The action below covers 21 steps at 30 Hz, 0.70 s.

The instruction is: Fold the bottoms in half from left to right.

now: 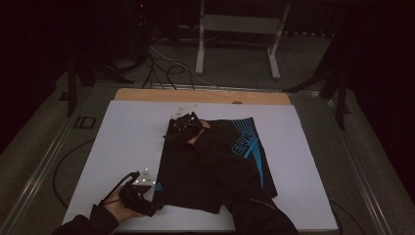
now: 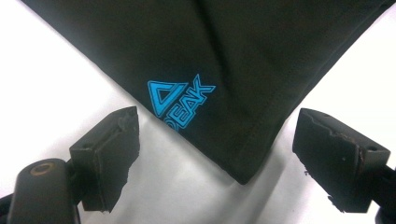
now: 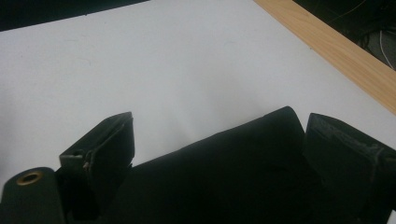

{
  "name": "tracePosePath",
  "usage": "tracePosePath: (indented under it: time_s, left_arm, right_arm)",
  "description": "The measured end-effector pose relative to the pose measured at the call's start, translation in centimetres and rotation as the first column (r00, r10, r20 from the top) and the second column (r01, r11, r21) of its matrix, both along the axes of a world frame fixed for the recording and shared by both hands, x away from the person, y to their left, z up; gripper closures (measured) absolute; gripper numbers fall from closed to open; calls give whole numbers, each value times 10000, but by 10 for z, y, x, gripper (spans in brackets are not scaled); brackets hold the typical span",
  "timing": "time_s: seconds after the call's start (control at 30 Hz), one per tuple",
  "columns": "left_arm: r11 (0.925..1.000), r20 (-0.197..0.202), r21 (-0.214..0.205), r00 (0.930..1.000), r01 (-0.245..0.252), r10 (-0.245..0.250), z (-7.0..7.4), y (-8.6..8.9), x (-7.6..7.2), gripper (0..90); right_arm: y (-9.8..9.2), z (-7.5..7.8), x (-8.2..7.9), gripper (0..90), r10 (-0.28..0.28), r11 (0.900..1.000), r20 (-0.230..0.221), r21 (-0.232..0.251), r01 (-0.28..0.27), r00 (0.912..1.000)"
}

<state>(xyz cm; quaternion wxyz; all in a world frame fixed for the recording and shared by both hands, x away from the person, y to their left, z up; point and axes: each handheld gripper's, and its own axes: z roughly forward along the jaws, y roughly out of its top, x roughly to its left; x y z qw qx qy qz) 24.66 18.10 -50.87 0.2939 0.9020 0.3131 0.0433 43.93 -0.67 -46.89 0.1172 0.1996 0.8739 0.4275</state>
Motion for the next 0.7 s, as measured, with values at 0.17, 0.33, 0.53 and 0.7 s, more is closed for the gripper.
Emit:
tracePosePath:
  time_s: [0.17,0.33,0.53,0.7]
  left_arm:
    - [9998,271,196,9996,11,-17,0,0,-2,217]
    - [9994,498,315,9987,-131,115,2,-1,-2,374]
    - [9998,330,128,9993,-163,158,4,-3,-2,572]
    - [9997,74,5,9997,-253,253,4,-3,0,712]
  right_arm:
    - [1,-1,1,92,6,9999,-53,-118,-6,10000]
    - [3,-2,2,92,-10,10000,-77,-92,9,10000]
    - [6,-10,4,92,-81,9997,-216,-228,77,9997]
    - [11,-17,6,93,-21,9997,-330,-228,14,9995]
